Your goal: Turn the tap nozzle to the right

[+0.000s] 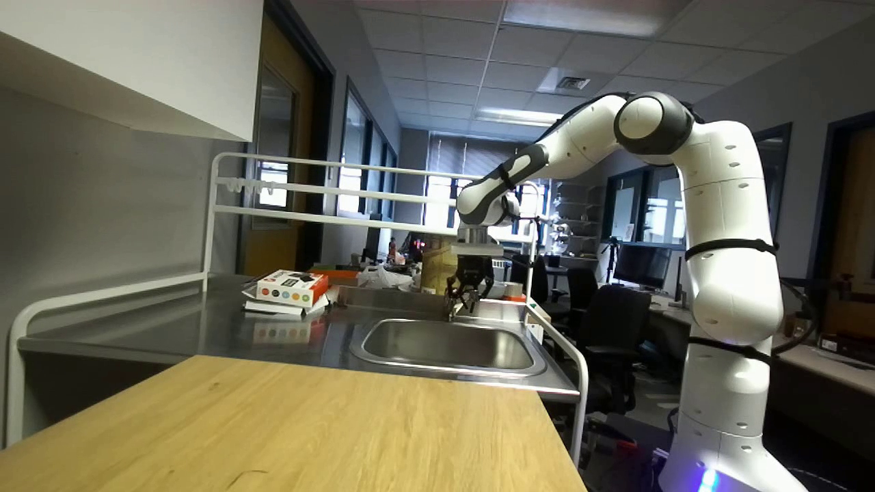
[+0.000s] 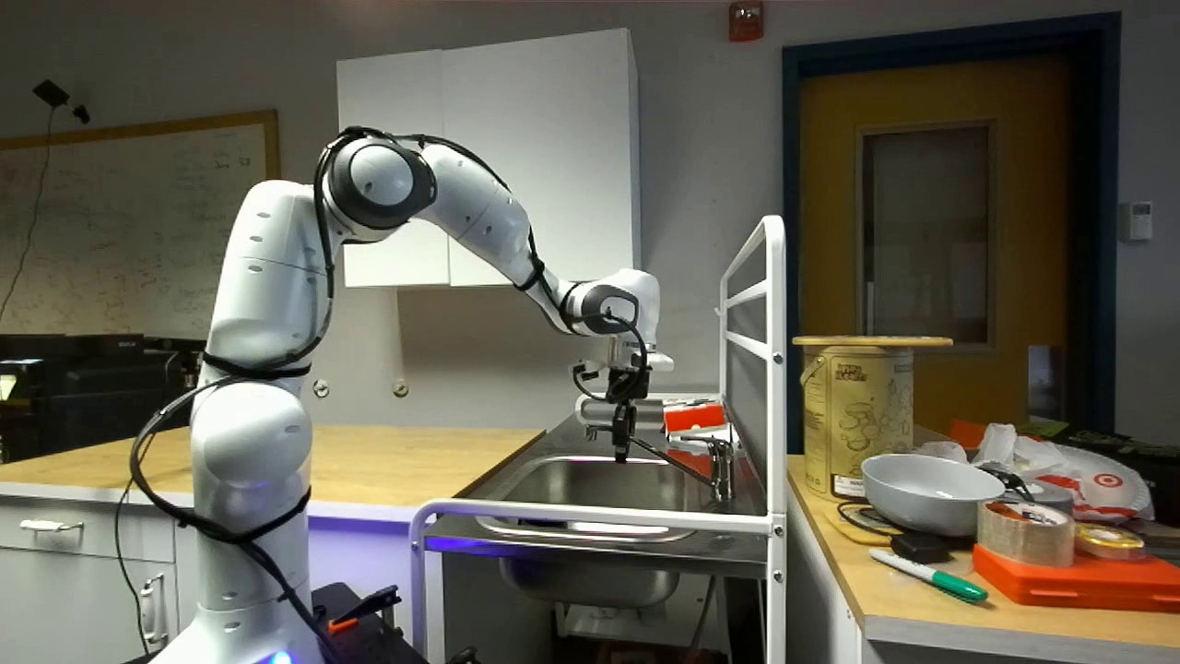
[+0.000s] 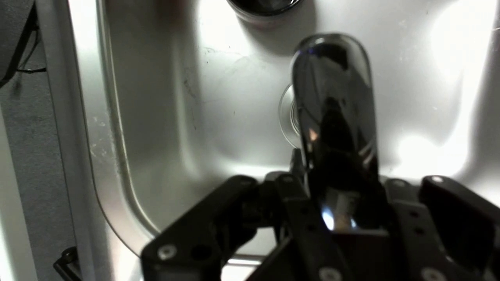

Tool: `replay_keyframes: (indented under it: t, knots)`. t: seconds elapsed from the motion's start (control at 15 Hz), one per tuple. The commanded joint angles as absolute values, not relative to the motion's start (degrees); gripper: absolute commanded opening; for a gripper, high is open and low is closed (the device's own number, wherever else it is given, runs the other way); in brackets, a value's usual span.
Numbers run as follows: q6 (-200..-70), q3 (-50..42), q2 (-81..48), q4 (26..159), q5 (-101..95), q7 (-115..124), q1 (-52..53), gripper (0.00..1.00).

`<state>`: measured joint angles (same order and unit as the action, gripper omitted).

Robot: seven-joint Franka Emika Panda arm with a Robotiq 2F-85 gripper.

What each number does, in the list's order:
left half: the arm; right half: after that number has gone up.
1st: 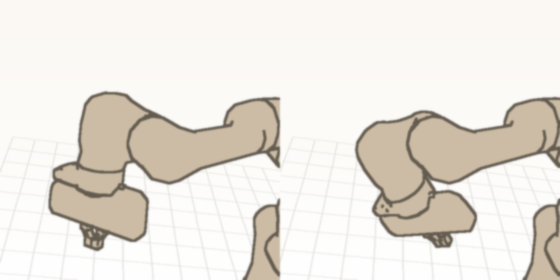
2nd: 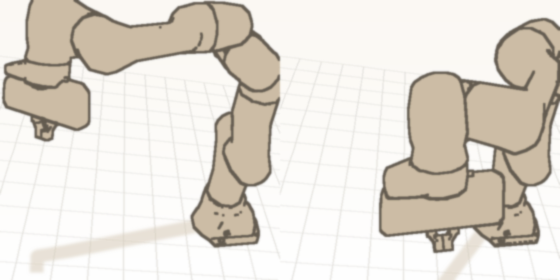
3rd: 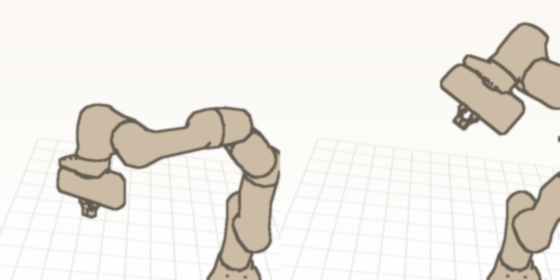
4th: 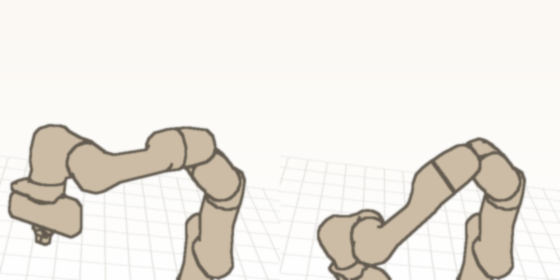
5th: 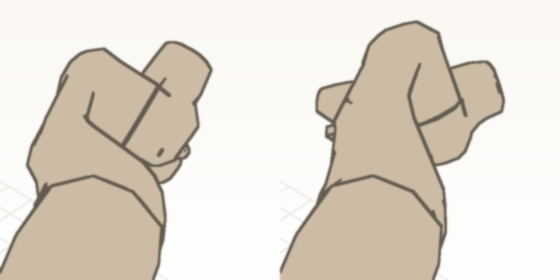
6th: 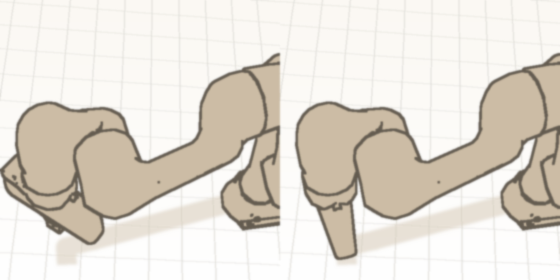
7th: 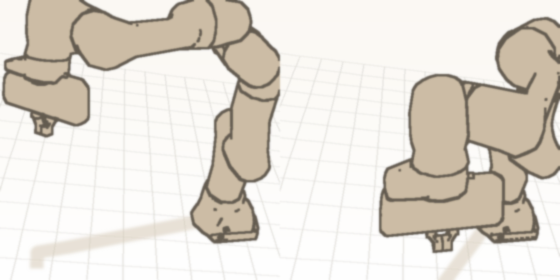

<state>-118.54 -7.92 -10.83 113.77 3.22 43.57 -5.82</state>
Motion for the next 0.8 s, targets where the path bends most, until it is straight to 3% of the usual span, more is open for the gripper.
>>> replay_keyframes:
  t: [0.0, 0.6, 0.73]
  knots:
    - [-118.55, -8.20, -9.27, 115.31, 4.07, 43.11, -5.72, 0.29]
    - [-118.30, -7.29, -2.06, 120.77, 2.68, 43.55, -4.19, 0.96]
    - [-118.32, -6.87, 0.26, 122.20, 2.58, 43.32, -4.06, 1.00]
